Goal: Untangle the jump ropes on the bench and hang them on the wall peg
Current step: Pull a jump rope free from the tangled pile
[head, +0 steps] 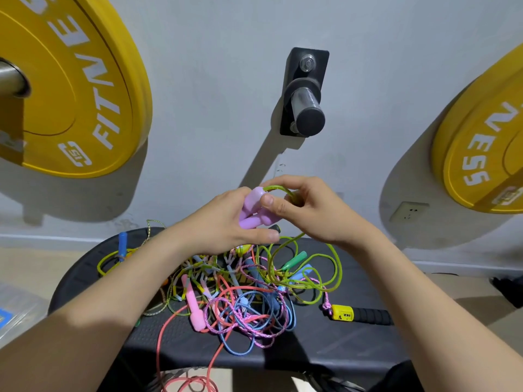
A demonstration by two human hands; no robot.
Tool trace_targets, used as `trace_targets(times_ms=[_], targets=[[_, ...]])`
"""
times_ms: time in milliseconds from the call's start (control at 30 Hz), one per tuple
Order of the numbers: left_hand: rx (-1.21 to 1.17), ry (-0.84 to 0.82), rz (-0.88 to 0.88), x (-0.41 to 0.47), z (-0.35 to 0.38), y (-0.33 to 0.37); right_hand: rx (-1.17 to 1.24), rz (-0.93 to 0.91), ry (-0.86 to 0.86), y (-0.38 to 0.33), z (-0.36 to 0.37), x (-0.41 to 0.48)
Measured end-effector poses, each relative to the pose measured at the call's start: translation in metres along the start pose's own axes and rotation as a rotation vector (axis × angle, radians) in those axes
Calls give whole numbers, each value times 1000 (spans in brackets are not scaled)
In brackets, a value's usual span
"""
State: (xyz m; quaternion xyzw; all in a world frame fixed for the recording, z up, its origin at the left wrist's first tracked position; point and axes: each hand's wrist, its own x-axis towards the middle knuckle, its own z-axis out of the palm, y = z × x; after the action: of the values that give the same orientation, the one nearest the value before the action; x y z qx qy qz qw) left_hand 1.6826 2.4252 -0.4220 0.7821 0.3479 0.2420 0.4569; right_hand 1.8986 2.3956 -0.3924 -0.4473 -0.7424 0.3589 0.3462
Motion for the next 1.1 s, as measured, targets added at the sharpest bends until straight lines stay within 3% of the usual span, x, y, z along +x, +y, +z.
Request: trace_targets(times_ms=[167, 333, 500, 600, 767, 900, 1100], targets=[[-21, 0, -64, -4, -11, 3, -37, 16, 90, 2, -10, 1], [-133, -144, -169, -15, -18, 3, -28, 86, 137, 8, -8, 4], [-79, -81, -143, -15, -20, 3, 397, 311, 225, 9, -11, 10], [-60, -17, -135, -14, -20, 8, 429, 365, 281, 7, -13, 12], [-61, 12, -136, -15, -19, 11, 482, 341, 286, 7, -7, 15], [-36, -57, -120, -17, -19, 10, 430, 389, 297, 10, -7, 16], [-351, -75, -61, -15, -18, 13, 572, 266, 330, 13, -13, 16]])
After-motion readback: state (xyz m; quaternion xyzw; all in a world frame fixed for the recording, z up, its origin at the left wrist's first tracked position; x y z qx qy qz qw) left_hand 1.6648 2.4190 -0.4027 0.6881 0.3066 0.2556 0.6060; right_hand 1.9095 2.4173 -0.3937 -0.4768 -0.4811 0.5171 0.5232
